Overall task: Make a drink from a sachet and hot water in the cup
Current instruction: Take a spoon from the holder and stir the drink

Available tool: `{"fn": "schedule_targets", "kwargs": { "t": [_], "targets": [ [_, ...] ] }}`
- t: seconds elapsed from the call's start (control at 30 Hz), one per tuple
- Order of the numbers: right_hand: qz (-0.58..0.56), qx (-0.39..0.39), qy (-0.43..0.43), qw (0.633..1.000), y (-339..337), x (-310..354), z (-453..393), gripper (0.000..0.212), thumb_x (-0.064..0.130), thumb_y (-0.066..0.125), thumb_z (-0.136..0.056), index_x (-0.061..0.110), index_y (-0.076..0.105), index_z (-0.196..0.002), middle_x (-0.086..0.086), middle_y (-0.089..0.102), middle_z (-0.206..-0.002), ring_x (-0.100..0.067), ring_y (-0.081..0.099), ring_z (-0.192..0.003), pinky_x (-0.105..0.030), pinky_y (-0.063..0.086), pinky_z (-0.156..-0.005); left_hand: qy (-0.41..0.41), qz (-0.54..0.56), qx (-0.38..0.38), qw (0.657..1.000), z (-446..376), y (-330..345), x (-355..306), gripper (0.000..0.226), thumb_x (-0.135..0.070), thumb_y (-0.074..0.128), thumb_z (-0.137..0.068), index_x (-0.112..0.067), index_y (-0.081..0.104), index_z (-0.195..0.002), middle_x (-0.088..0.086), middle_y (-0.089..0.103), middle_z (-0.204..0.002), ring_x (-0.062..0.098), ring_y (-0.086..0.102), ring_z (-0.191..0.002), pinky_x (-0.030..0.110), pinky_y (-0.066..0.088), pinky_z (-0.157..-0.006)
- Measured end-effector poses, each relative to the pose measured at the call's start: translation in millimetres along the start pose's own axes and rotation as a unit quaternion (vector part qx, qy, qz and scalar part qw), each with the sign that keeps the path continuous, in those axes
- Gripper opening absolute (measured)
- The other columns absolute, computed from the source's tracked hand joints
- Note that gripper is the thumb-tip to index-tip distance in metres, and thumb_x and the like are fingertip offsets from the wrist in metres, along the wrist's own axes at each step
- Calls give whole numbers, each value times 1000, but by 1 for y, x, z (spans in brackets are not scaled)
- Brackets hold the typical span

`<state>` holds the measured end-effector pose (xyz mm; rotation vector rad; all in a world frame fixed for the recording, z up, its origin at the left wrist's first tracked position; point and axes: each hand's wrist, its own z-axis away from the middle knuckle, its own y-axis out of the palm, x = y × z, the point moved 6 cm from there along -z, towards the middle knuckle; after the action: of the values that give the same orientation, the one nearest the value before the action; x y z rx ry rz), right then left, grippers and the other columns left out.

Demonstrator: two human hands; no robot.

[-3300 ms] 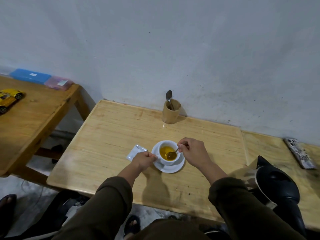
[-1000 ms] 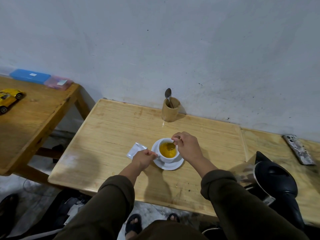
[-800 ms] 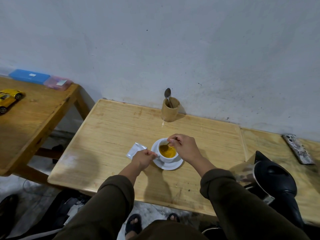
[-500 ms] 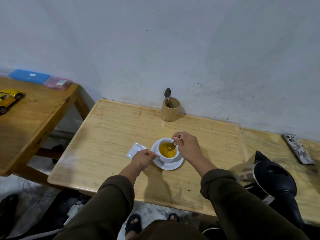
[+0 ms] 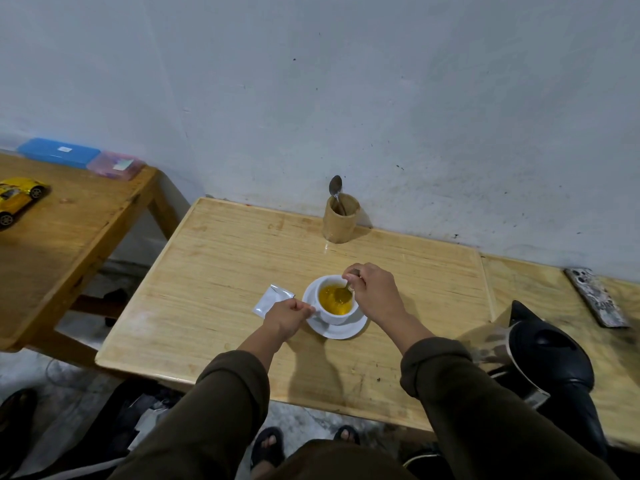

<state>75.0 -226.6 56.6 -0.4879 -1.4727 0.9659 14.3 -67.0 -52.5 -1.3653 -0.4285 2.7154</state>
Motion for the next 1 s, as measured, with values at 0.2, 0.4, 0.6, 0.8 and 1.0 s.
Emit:
{"fn": "schedule_targets", "kwargs": {
  "t": [0.2,0.4,0.6,0.8,1.0],
  "targets": [
    [-61,21,-19,998,4,9,6,19,14,54,-92,9,71,-96,-9,73,-101,-22,65,-96,-29,48,-87,2,0,2,1000,-1,1,0,18,-33,64,-86,-16,64,-91,0,59,-87,14,49,-80,24,37,-58],
    [0,21,-9,1000,0,4,1,20,16,49,-93,8,67,-91,-13,68,-94,-27,62,-91,-35,48,-81,4,1,-1,1000,-1,1,1,17,-32,64,-86,-16,64,-90,-9,51,-66,5,40,-56,21,33,-50],
    [-5,11,-22,1000,0,8,3,24,15,49,-94,10,71,-103,-9,70,-109,-22,61,-102,-25,43,-87,6,0,-1,1000,-1,1,1,17,-32,64,-86,-15,63,-90,-8,49,-63,6,38,-54,22,32,-49],
    [-73,43,2,996,2,8,6,19,15,53,-93,9,71,-93,-6,73,-88,-17,65,-86,-25,47,-80,6,0,-2,1000,-3,1,2,17,-32,65,-86,-15,63,-88,-7,48,-64,6,39,-56,22,33,-51],
    [-14,9,7,1000,-4,2,1,21,13,48,-93,8,69,-92,-10,69,-93,-25,63,-91,-30,47,-82,12,-1,-1,1000,-3,0,3,17,-33,65,-85,-16,64,-88,-4,52,-73,7,40,-59,22,34,-53]
  ]
}}
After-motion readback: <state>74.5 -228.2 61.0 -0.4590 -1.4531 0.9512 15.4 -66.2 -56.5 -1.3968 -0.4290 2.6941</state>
